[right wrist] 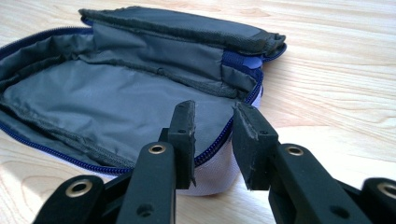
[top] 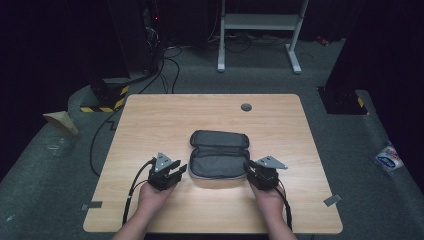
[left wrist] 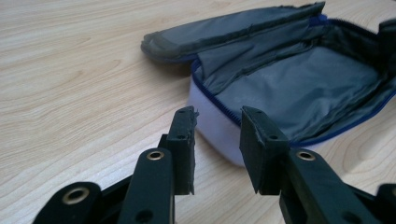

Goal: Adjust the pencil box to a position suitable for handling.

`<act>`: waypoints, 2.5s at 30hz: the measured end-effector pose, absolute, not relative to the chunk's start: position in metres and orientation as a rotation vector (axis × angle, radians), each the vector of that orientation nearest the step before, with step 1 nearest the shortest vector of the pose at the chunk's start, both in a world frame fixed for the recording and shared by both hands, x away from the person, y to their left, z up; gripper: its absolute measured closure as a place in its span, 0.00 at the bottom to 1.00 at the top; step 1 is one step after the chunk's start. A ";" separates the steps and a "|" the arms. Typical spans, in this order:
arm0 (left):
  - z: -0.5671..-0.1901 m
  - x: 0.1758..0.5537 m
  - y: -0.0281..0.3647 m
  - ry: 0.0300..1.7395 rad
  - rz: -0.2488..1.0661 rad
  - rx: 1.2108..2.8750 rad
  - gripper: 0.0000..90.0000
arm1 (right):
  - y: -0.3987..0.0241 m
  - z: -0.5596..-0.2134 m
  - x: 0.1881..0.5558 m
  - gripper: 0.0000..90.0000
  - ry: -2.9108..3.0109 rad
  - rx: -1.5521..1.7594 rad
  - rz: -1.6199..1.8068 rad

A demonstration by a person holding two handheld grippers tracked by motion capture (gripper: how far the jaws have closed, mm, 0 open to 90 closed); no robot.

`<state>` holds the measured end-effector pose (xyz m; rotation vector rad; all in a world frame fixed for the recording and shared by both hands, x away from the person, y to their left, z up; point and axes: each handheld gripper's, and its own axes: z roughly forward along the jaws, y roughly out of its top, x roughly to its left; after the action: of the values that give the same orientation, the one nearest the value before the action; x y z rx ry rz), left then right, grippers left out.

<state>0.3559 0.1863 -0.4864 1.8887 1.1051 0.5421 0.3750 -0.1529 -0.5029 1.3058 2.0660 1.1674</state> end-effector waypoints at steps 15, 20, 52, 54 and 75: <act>-0.492 0.357 0.177 1.083 0.499 1.930 0.72 | -0.144 -0.510 0.382 0.77 2.088 1.293 1.139; -0.496 0.355 0.182 1.091 0.501 1.937 0.73 | -0.136 -0.510 0.388 0.77 2.106 1.283 1.134; -0.491 0.344 0.233 1.181 0.571 1.884 0.76 | -0.159 -0.494 0.365 0.75 2.046 1.257 1.210; -0.492 0.340 0.237 1.191 0.572 1.883 0.76 | -0.162 -0.496 0.362 0.74 2.046 1.256 1.192; -0.509 0.312 0.253 1.219 0.578 1.953 0.76 | -0.213 -0.516 0.339 0.72 2.038 1.278 0.948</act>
<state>0.3123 0.2534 -0.5086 1.9527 1.2191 0.5778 0.3386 -0.2130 -0.5163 1.2777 2.0384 0.9477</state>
